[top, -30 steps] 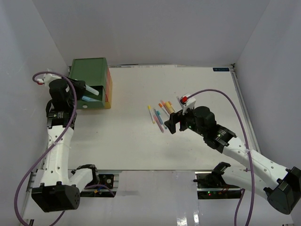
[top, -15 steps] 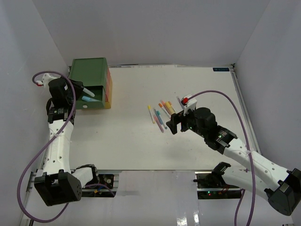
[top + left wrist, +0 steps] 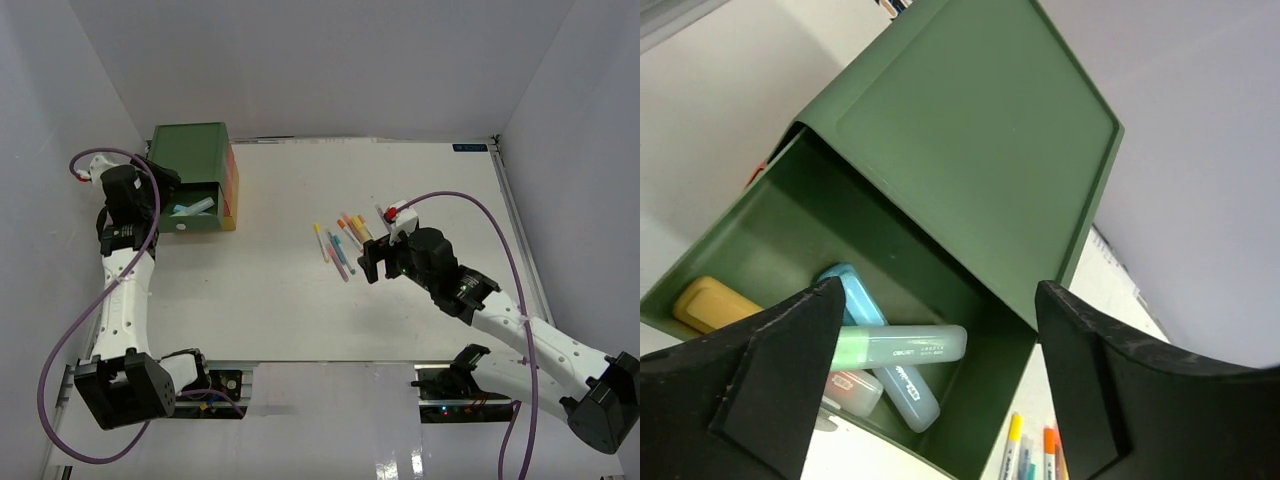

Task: Sort the stationery into containers
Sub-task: Place the pen in the drawer, then pick up the pen from the center of the board.

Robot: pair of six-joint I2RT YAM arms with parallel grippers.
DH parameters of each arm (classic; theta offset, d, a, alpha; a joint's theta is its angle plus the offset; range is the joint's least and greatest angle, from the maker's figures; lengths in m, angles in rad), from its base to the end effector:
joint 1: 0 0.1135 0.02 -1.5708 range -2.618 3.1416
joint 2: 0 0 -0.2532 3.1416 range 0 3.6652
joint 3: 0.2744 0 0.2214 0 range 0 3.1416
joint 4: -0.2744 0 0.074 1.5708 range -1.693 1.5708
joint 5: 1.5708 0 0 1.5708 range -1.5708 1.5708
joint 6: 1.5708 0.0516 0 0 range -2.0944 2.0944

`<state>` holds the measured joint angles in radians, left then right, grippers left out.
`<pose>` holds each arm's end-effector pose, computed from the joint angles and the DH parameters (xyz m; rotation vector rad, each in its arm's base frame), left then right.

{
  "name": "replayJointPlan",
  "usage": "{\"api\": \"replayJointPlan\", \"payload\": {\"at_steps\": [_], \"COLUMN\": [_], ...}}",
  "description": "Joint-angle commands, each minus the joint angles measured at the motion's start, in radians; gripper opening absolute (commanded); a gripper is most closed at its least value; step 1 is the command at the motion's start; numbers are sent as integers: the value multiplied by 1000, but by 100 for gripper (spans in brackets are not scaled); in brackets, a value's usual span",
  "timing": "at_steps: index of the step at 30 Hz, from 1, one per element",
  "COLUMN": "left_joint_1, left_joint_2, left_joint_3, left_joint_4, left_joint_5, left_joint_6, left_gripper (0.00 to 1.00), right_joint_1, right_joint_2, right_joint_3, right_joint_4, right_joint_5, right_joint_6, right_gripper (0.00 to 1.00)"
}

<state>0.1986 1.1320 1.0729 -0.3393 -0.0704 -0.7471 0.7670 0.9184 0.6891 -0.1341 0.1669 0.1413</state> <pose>0.2388 0.0518 0.3413 -0.9424 1.7407 -0.2888 0.1530 0.1355 0.2803 -0.4935 1.8913 0.4436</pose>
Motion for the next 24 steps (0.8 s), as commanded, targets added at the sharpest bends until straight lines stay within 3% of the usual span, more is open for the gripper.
{"api": "replayJointPlan", "payload": {"at_steps": [1,3,7,12,16,24], "left_joint_1": [10,10,10,9,-63,-248], "left_joint_2": [-11,-17,-44,-170,-314,-417], "left_joint_3": [53,79,105,6,-105,-209], "left_joint_4": [-20,-41,-99,-145,-119,-121], "left_joint_5": [7,56,205,354,405,403], "left_joint_6": [67,120,222,317,336,430], "left_gripper": [88,97,98,98,98,98], "right_joint_1": [-1,-8,-60,-135,-185,-210], "right_joint_2": [23,55,154,304,434,684], "right_joint_3": [27,38,105,202,279,408], "right_joint_4": [-6,-6,-53,-65,-71,-93], "right_joint_5": [69,89,117,56,36,-13], "right_joint_6": [-38,-68,-94,-112,-124,-137], "right_gripper": [94,95,100,80,66,59]}}
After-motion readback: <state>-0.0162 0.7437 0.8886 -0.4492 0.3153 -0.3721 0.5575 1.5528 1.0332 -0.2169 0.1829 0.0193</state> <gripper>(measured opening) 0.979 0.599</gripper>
